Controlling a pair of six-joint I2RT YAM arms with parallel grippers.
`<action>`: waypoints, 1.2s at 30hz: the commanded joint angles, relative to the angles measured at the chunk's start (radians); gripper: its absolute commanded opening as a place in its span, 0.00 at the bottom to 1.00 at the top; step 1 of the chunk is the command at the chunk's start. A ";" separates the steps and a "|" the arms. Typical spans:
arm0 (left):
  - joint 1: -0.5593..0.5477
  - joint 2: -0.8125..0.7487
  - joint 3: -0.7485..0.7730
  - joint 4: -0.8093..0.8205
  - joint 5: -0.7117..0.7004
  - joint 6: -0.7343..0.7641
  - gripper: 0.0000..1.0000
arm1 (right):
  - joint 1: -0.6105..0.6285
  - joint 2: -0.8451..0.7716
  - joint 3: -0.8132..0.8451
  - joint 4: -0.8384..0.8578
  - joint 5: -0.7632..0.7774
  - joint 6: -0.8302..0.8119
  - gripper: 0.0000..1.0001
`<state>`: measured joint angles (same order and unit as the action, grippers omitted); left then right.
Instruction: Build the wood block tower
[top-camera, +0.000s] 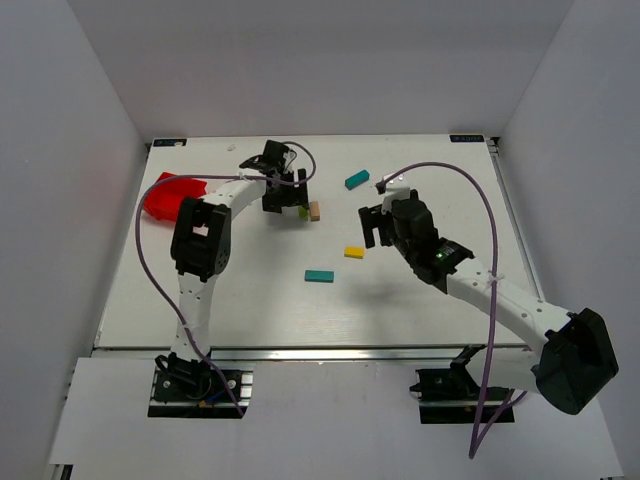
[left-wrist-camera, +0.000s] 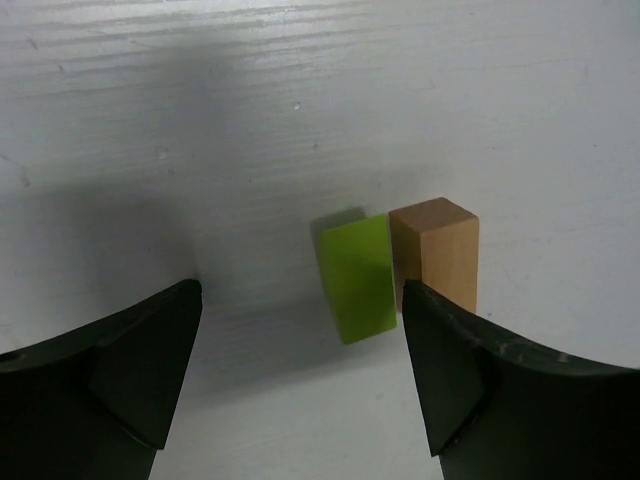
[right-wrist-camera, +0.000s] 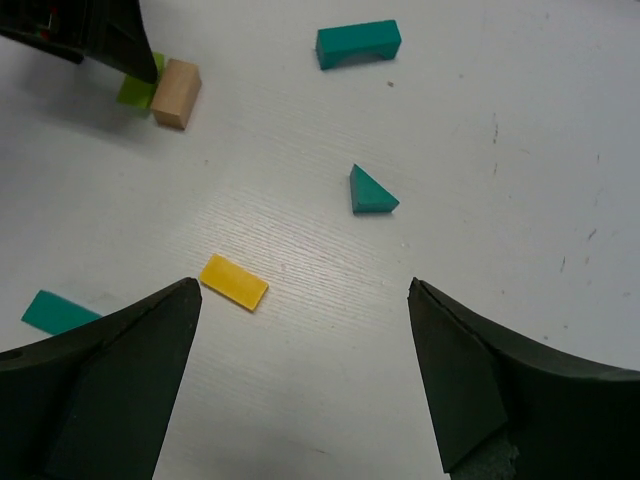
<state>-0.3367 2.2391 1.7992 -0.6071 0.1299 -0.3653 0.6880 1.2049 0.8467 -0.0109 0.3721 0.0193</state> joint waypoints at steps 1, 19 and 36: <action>-0.028 0.000 0.051 -0.049 -0.116 -0.040 0.92 | -0.025 0.002 -0.006 -0.024 0.051 0.097 0.89; -0.153 0.093 0.155 -0.103 -0.322 -0.053 0.34 | -0.110 0.051 -0.049 -0.035 -0.009 0.136 0.89; -0.133 -0.527 -0.406 0.538 0.542 0.147 0.00 | -0.116 -0.185 -0.173 0.222 -0.585 0.037 0.87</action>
<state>-0.4667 1.8706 1.4532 -0.3447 0.2825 -0.3000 0.5770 1.0695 0.7013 0.0647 -0.0322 0.0673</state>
